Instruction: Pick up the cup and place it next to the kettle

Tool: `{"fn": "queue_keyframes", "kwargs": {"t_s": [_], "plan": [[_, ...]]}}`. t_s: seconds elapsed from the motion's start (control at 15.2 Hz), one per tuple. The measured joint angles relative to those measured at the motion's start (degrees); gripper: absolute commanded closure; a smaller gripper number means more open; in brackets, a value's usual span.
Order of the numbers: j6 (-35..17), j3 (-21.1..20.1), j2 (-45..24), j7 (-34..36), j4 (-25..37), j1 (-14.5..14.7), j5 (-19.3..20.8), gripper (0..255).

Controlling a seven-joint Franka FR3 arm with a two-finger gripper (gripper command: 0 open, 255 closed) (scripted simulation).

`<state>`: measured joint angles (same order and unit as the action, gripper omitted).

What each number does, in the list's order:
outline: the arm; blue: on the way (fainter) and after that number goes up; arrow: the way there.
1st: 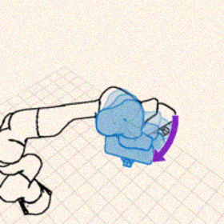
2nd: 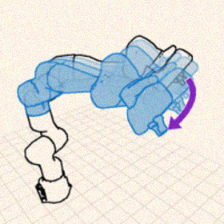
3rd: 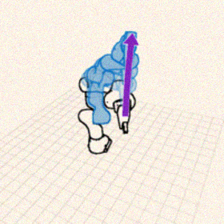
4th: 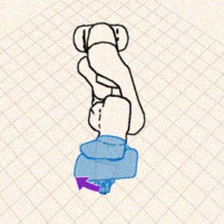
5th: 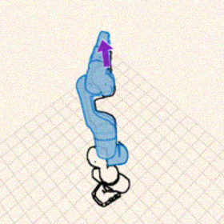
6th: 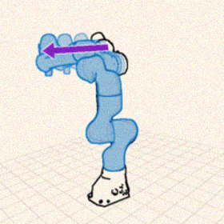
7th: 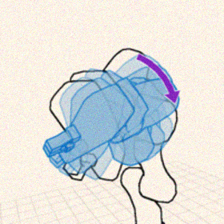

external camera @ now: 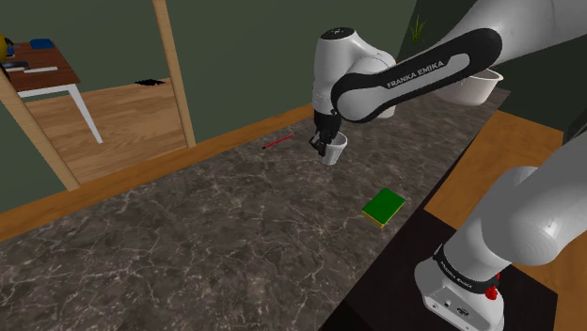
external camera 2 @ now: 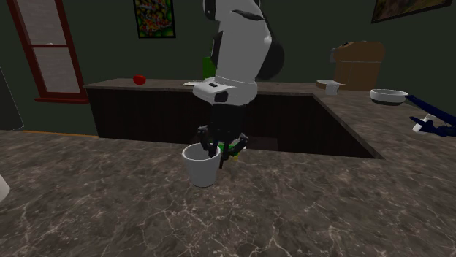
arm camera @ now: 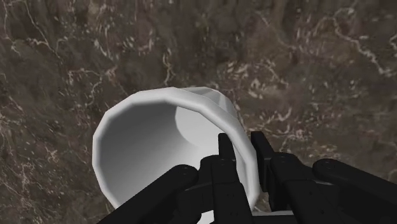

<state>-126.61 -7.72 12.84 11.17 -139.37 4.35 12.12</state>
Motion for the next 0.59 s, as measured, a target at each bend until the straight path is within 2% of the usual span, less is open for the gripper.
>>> {"fn": "queue_keyframes", "kwargs": {"t_s": [0.59], "plan": [[7.3, 0.14, 2.94, -1.83, 4.52, 0.37, -1.37, 255]]}}
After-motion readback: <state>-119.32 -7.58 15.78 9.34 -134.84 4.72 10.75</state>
